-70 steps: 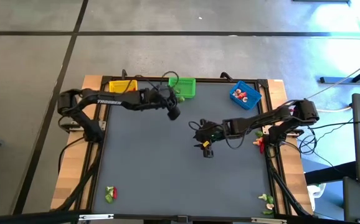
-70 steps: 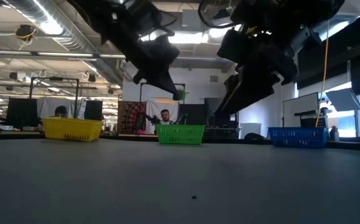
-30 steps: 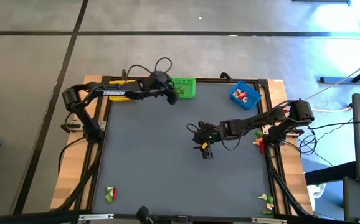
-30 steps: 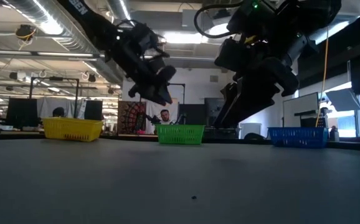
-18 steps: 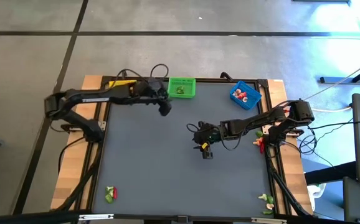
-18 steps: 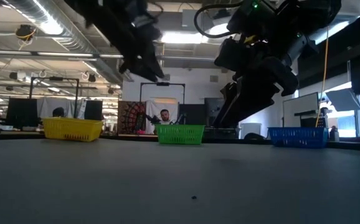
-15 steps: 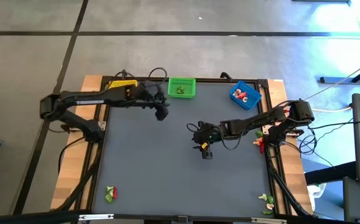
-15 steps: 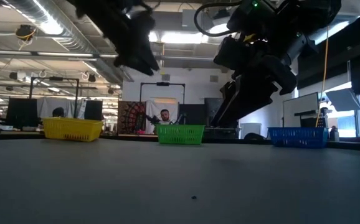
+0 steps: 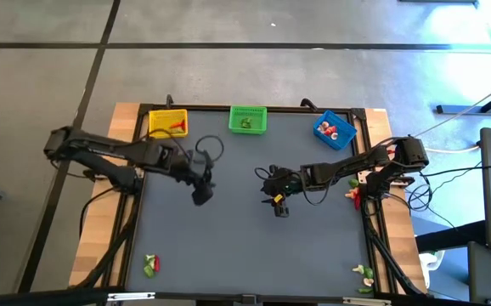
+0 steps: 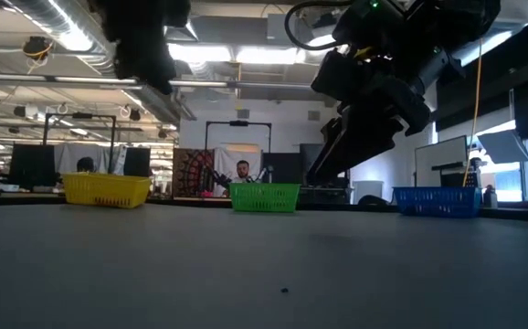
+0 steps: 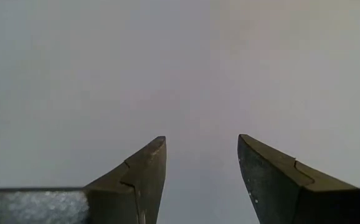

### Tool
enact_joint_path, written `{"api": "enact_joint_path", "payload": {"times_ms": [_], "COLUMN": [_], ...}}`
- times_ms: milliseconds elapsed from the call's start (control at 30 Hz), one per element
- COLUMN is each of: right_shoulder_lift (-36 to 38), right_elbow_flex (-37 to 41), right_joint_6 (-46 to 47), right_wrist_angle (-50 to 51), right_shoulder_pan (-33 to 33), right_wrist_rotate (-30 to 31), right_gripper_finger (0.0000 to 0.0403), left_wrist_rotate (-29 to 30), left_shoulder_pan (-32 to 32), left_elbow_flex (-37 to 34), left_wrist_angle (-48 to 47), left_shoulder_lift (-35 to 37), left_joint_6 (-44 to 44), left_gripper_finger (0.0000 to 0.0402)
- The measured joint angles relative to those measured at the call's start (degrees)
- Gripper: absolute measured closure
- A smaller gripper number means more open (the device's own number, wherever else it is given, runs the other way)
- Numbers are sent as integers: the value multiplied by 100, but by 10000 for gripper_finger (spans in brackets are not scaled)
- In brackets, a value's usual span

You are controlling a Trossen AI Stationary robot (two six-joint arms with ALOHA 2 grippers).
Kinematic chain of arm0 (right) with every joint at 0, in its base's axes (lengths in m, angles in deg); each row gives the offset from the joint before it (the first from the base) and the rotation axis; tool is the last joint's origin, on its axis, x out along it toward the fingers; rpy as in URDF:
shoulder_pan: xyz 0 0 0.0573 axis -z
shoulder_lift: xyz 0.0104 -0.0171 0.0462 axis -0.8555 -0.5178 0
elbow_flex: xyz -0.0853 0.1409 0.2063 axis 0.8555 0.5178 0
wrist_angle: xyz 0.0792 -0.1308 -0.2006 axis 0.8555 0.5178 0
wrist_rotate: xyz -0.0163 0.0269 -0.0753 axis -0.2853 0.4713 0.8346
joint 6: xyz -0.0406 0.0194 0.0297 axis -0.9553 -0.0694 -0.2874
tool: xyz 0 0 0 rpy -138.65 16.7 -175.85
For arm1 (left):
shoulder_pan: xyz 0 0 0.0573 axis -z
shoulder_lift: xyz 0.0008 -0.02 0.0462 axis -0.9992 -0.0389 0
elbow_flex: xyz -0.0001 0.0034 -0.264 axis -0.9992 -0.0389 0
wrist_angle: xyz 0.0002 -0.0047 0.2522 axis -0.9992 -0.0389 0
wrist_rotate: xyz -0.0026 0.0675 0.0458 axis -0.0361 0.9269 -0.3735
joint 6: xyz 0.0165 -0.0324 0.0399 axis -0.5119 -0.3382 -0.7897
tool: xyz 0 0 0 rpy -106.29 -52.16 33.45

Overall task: Sort produce into baskets
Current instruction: Put the red chili pepper into the yellow basket

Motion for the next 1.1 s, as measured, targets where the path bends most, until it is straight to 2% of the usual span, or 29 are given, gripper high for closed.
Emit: {"api": "enact_joint_path", "payload": {"times_ms": [167,500,1000,1100], "right_shoulder_lift": [0,0,4,4], "right_elbow_flex": [0,0,0,0], "right_joint_6": [13,142,142,142], "right_wrist_angle": [-2,-9,-37,-33], "right_shoulder_pan": [0,0,0,1], "right_wrist_rotate": [0,0,-111,-112], "right_gripper_finger": [205,205,205,205], "left_wrist_rotate": [1,1,-5,-163], "left_shoulder_pan": [762,2201,3694,3931], "left_elbow_flex": [0,0,0,0], "left_wrist_angle": [-214,-291,-263,-187], "left_shoulder_lift": [-46,-138,-897,-1152], "left_joint_6": [814,3021,6115,6833], "left_gripper_finger": [243,243,243,243]}}
